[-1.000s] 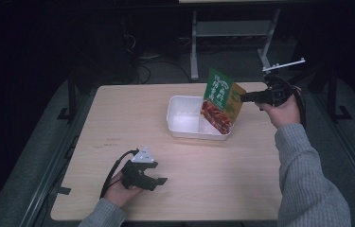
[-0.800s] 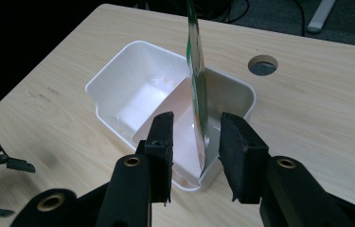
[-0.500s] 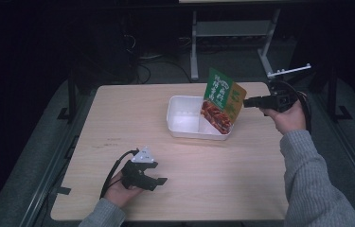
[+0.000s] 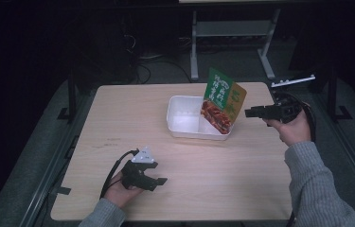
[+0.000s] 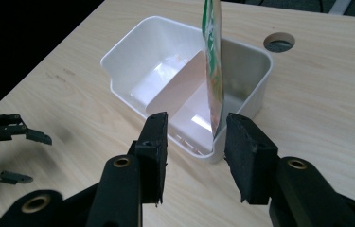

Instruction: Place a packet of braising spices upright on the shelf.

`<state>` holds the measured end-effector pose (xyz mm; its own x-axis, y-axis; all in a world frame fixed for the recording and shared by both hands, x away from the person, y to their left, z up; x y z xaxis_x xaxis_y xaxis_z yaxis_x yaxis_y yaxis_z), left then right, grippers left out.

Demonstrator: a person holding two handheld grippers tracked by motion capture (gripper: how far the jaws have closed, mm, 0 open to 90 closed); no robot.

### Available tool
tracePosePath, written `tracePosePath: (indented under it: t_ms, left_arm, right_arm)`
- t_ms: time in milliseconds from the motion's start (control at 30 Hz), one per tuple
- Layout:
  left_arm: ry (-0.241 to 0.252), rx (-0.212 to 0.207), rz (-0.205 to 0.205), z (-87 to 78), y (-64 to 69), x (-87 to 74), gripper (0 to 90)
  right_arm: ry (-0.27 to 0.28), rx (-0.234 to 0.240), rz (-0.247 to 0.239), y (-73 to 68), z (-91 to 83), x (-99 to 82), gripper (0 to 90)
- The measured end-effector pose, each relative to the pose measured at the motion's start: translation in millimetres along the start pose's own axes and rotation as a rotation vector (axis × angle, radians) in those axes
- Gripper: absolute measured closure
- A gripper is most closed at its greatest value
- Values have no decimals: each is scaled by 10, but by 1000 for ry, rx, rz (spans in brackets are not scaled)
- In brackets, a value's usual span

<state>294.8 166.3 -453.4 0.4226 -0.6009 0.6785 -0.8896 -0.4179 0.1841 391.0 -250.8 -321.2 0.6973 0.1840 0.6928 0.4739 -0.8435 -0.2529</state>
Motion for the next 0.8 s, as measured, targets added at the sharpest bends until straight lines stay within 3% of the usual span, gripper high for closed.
tracePosePath:
  t_ms: [800]
  left_arm:
    - [-10,-4,17,17,53,-4,282]
  right_arm:
    - [-21,63,6,-22,100,-552,518]
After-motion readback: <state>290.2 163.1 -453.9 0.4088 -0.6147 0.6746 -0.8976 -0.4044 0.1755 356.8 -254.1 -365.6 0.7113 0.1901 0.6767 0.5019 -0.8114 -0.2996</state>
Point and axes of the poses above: each handheld gripper's, and its own axes: z roughly forward along the jaws, x roughly out of its top, y roughly to its right, the point moved 2 cm from there along z, roughly forward along the jaws, and after that the axes turned 7 degrees about -x, right-handed, at the moved point
